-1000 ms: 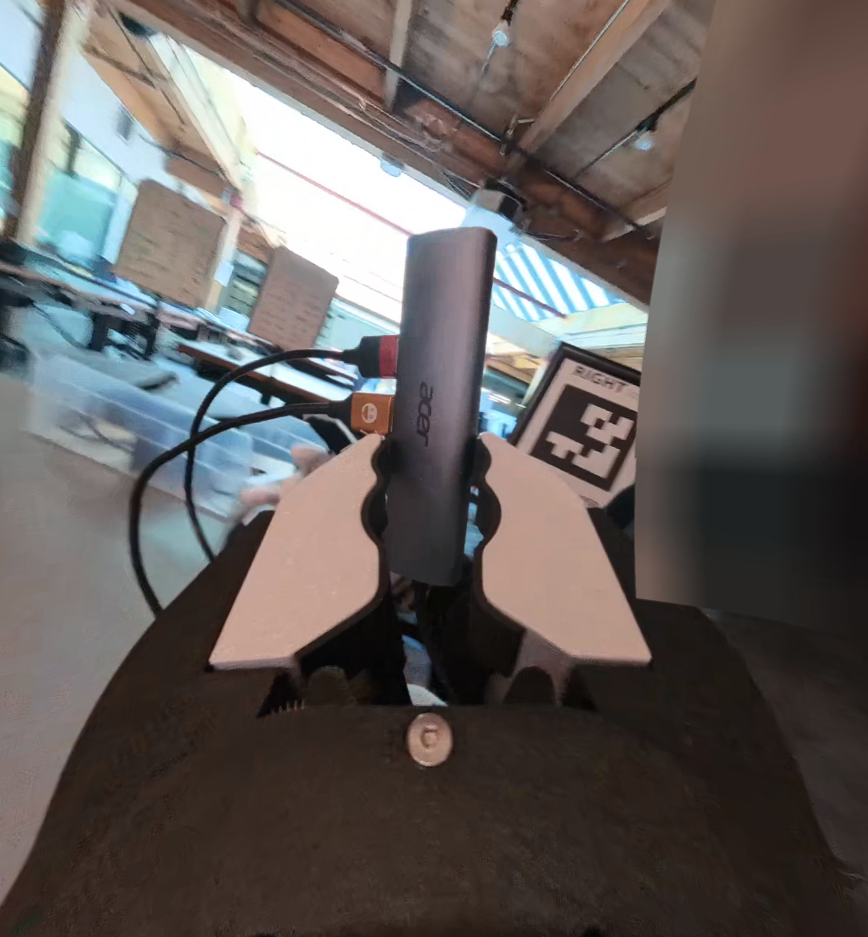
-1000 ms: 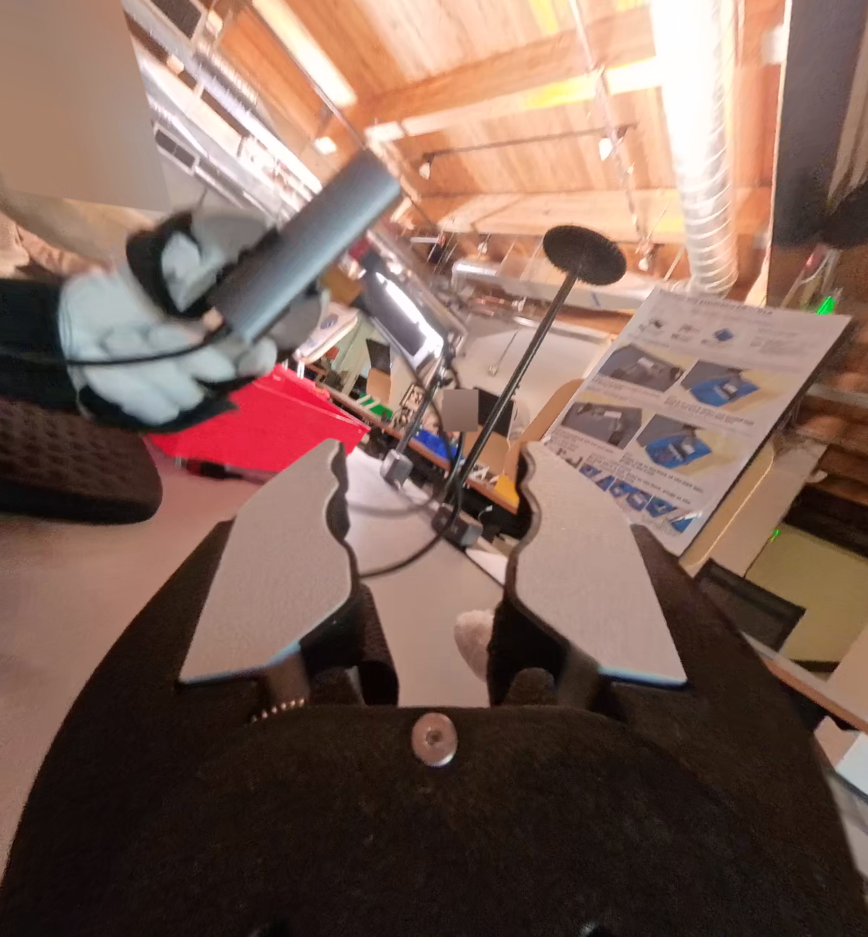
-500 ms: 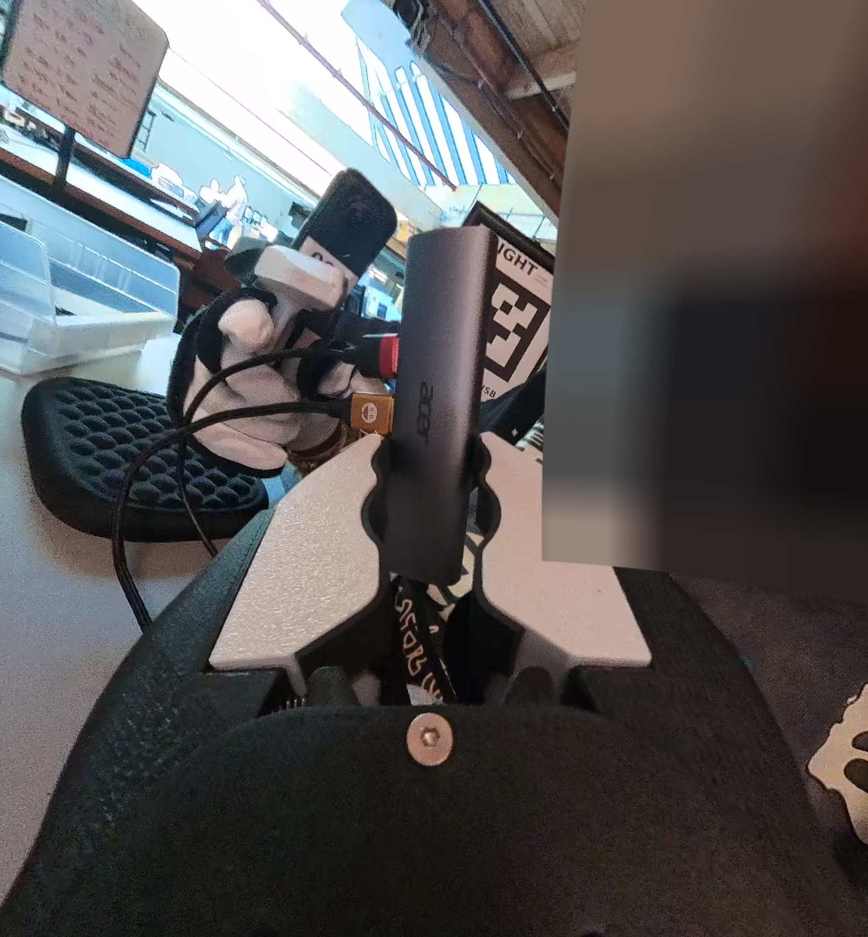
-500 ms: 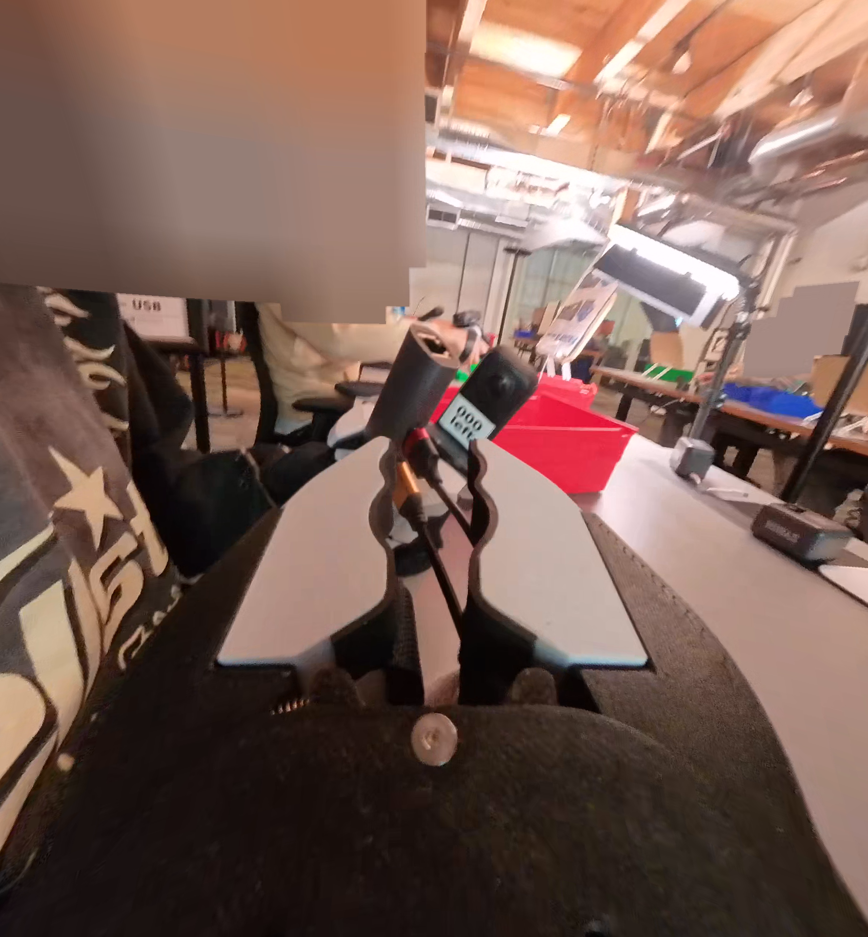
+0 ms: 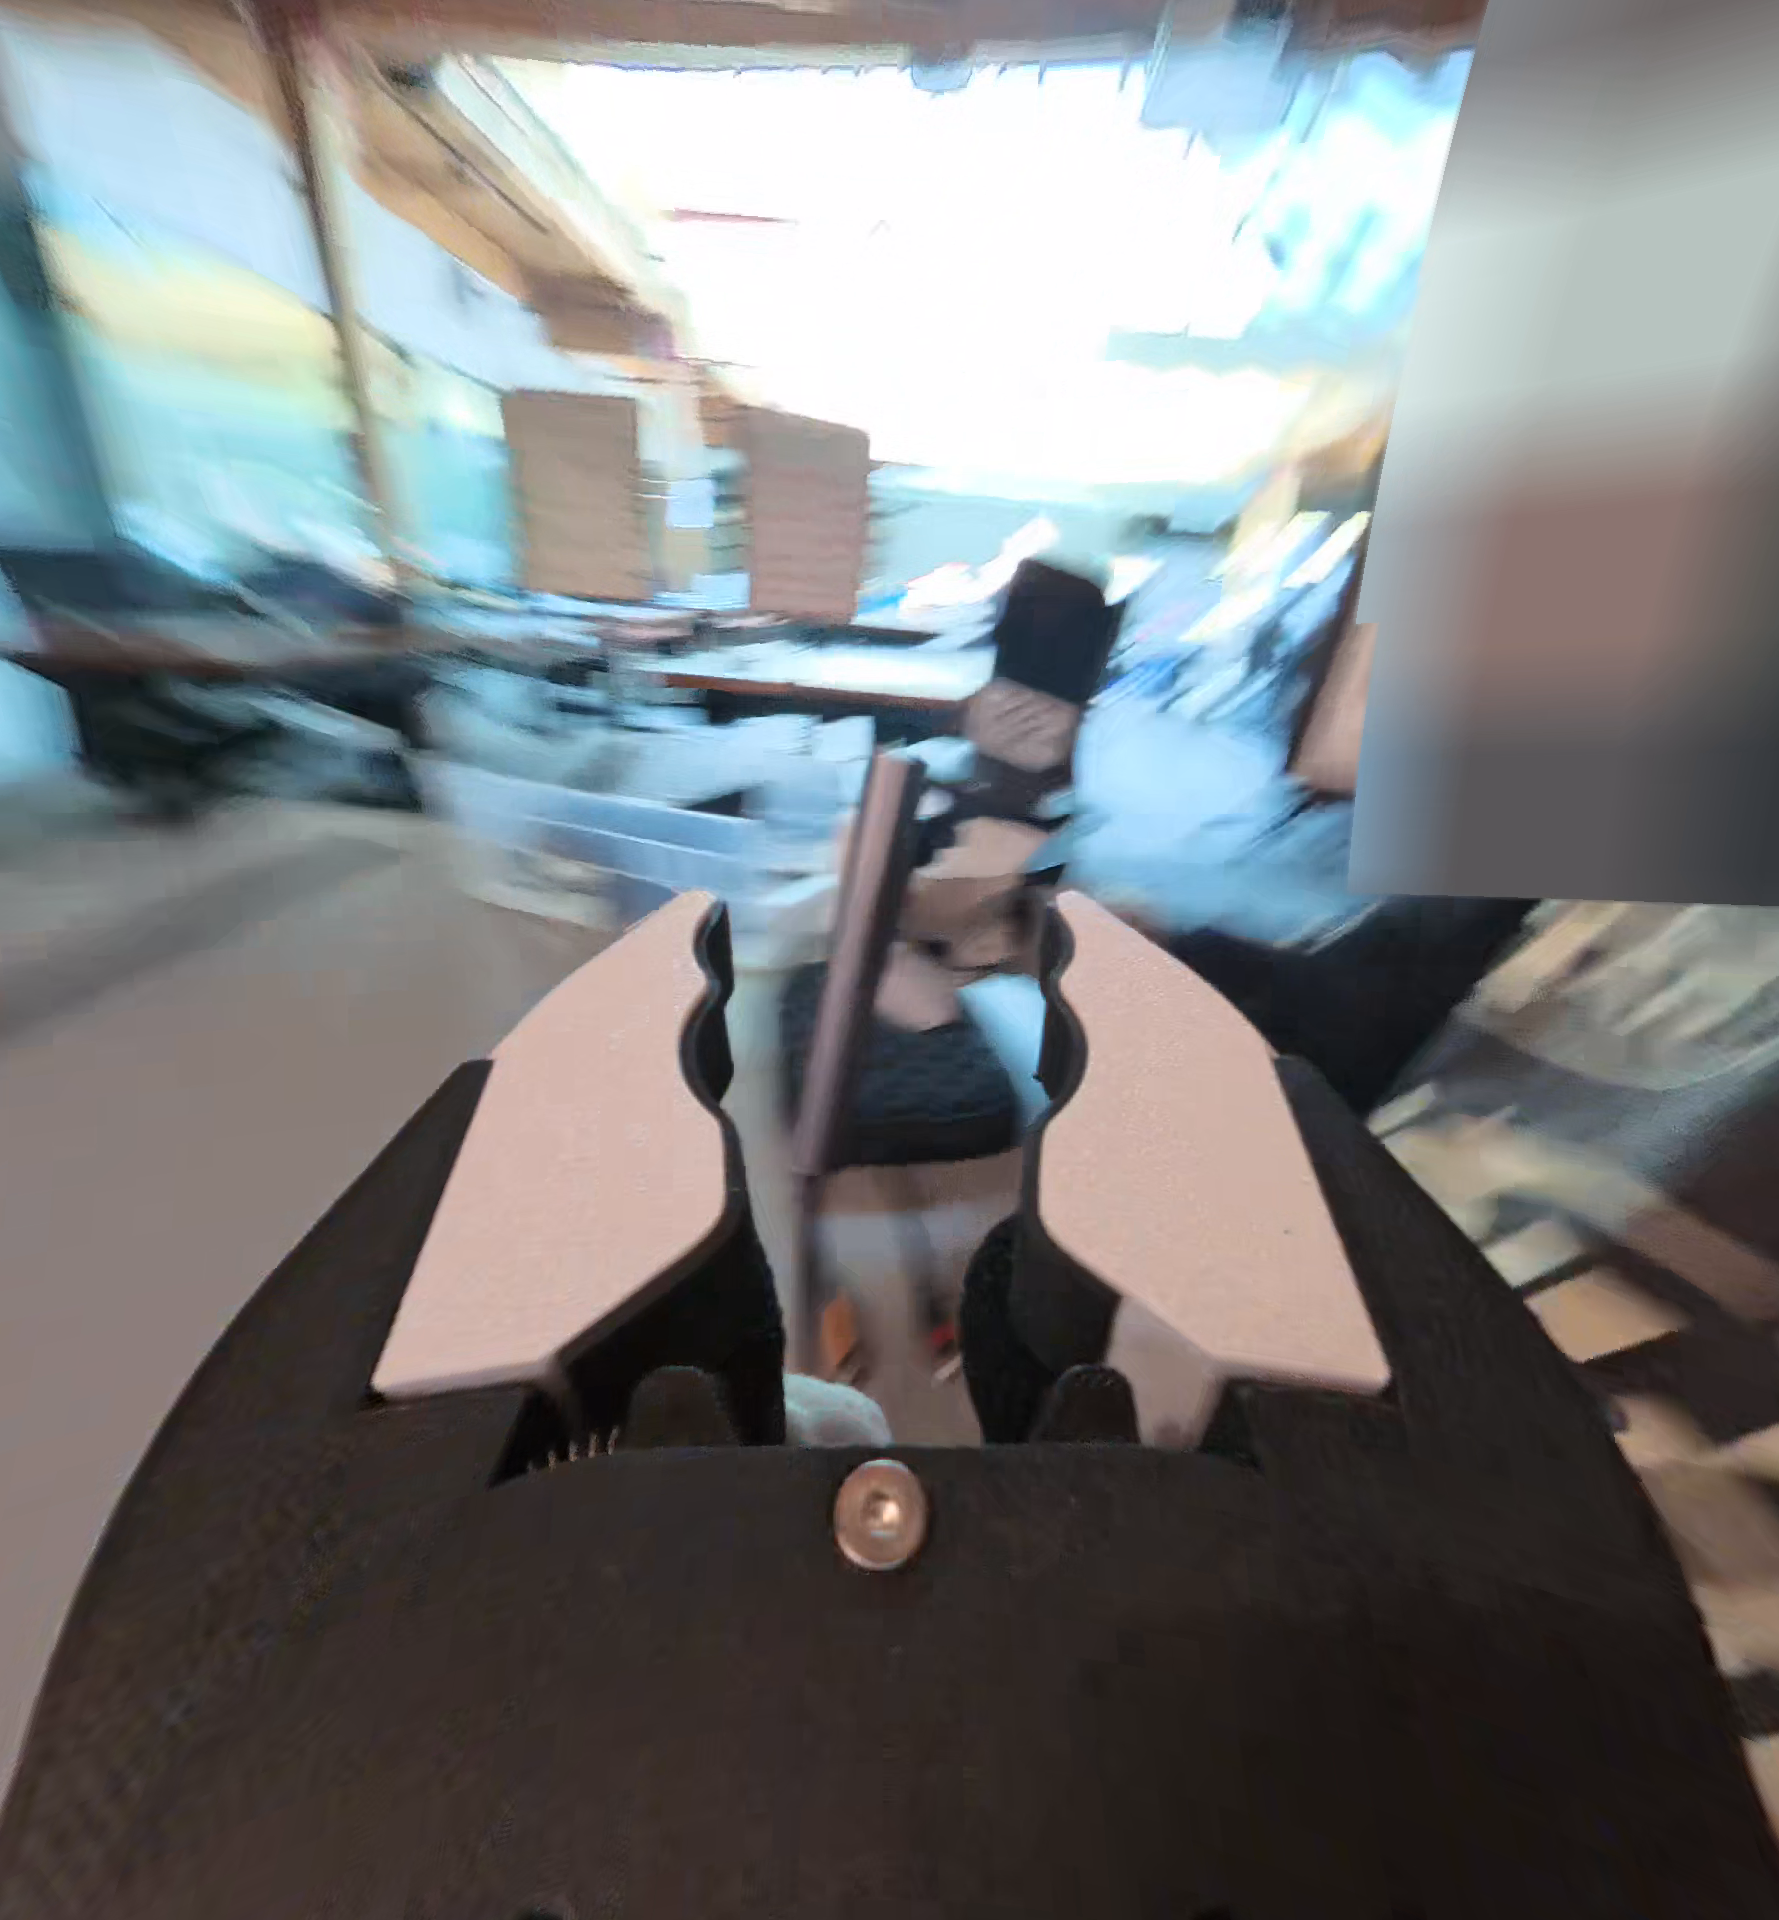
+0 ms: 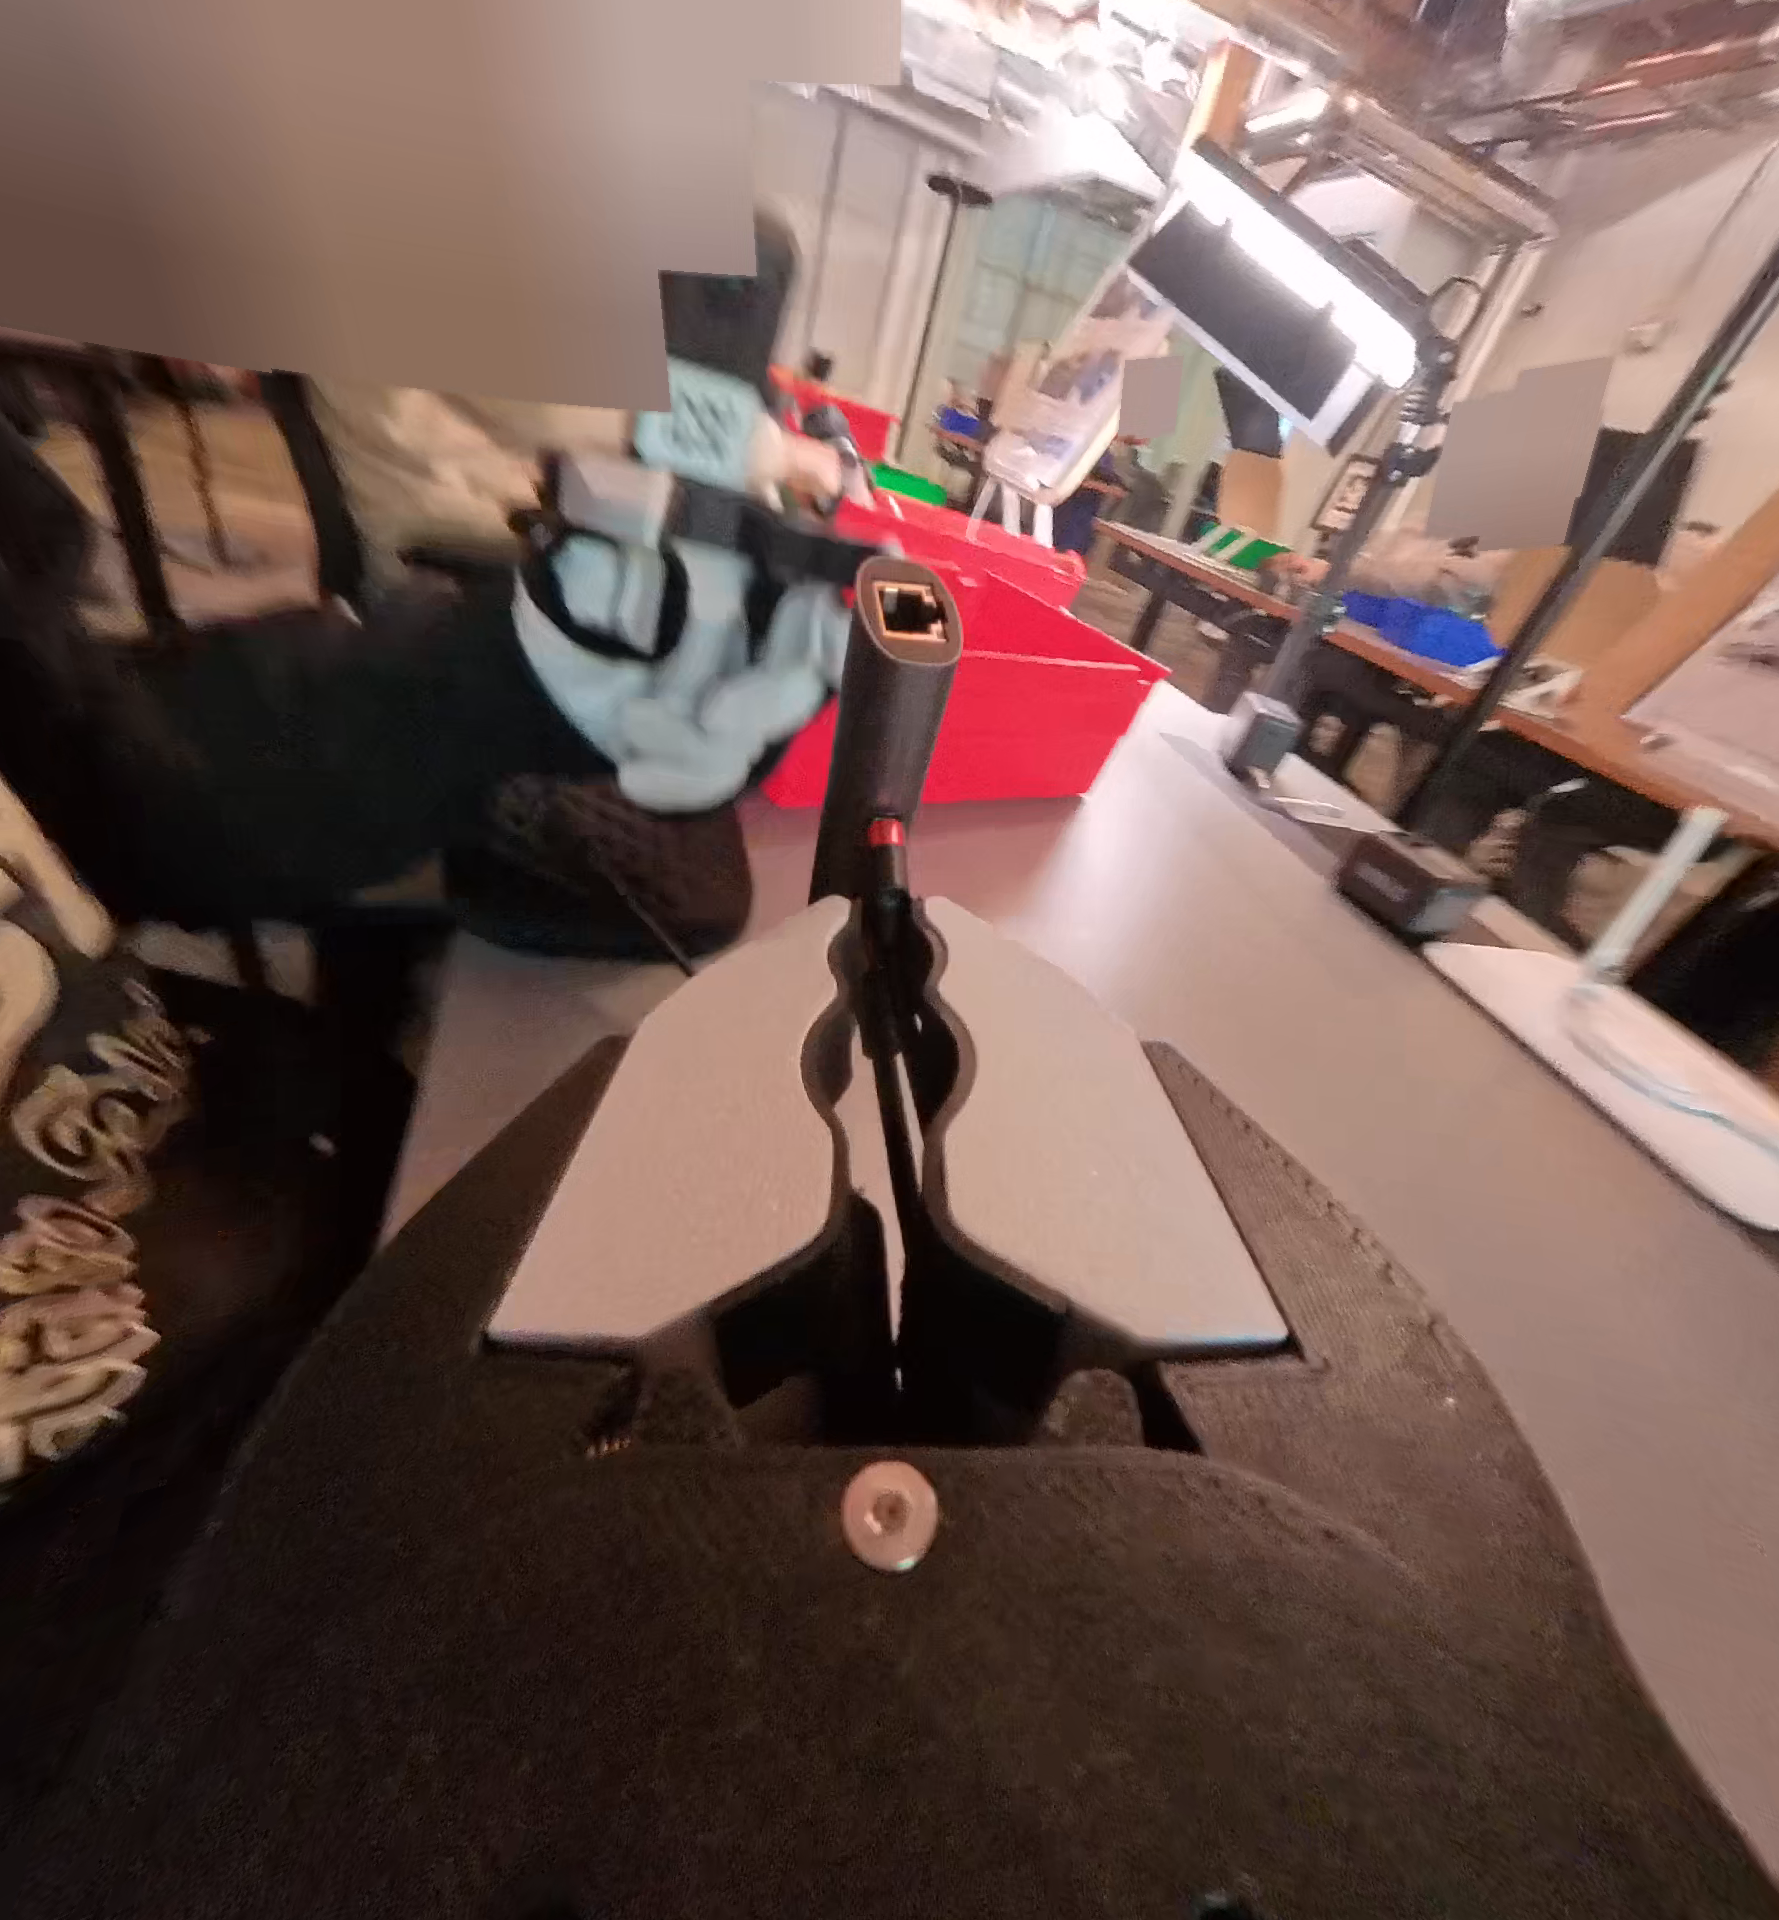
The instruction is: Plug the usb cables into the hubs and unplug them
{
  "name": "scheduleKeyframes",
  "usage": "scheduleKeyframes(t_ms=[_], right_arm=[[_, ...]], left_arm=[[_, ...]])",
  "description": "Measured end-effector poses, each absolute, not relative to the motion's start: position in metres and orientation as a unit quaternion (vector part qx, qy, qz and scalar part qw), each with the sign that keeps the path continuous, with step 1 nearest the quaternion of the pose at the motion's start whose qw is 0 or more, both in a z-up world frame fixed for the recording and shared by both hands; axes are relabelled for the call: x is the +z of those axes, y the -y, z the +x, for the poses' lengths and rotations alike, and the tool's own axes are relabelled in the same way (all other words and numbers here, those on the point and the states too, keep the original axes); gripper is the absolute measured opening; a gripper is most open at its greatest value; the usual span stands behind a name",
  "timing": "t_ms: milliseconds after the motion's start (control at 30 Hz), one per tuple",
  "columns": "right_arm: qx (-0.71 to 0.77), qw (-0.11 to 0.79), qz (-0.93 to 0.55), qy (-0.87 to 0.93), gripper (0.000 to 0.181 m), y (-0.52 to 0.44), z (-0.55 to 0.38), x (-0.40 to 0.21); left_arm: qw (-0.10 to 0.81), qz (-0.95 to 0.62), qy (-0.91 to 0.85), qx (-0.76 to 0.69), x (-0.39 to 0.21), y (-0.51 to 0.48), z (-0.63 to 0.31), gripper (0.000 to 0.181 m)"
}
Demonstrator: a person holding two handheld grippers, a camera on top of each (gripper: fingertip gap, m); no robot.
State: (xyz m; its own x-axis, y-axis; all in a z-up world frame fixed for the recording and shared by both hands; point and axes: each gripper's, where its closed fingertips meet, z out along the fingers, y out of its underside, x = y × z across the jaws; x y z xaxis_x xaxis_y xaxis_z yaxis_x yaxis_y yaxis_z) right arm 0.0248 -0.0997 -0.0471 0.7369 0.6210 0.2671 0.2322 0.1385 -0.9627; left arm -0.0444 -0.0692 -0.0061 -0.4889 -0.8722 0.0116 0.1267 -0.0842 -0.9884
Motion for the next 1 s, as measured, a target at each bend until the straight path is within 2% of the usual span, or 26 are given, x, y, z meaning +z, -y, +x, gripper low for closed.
scheduleKeyframes(t_ms=[67, 100, 200, 300, 367, 600, 867, 1000], right_arm=[[0.086, 0.661, -0.646, 0.372, 0.007, 0.098, 0.020, -0.057], [0.065, 0.657, -0.642, 0.390, 0.007, 0.098, 0.015, -0.061], [0.040, 0.666, -0.594, 0.449, 0.007, 0.104, -0.009, -0.066], [0.037, 0.679, -0.561, 0.472, 0.007, 0.110, -0.023, -0.067], [0.035, 0.684, -0.547, 0.482, 0.007, 0.112, -0.028, -0.071], [-0.034, 0.718, -0.489, 0.494, 0.014, 0.119, -0.038, -0.078], [-0.039, 0.690, -0.512, 0.510, 0.008, 0.118, -0.043, -0.092], [-0.043, 0.675, -0.518, 0.523, 0.008, 0.118, -0.046, -0.097]], left_arm=[[0.464, -0.292, -0.619, -0.563, -0.008, 0.075, -0.049, 0.057], [0.478, -0.272, -0.649, -0.526, -0.014, 0.083, -0.049, 0.057], [0.464, -0.232, -0.712, -0.474, -0.045, 0.106, -0.038, 0.053], [0.477, -0.193, -0.729, -0.451, -0.069, 0.117, -0.028, 0.037], [0.510, -0.190, -0.726, -0.420, -0.074, 0.114, -0.024, 0.017], [0.556, -0.160, -0.742, -0.337, -0.089, 0.116, -0.031, 0.017], [0.554, -0.157, -0.750, -0.326, -0.096, 0.122, -0.030, 0.022], [0.549, -0.168, -0.760, -0.305, -0.102, 0.120, -0.032, 0.017]])
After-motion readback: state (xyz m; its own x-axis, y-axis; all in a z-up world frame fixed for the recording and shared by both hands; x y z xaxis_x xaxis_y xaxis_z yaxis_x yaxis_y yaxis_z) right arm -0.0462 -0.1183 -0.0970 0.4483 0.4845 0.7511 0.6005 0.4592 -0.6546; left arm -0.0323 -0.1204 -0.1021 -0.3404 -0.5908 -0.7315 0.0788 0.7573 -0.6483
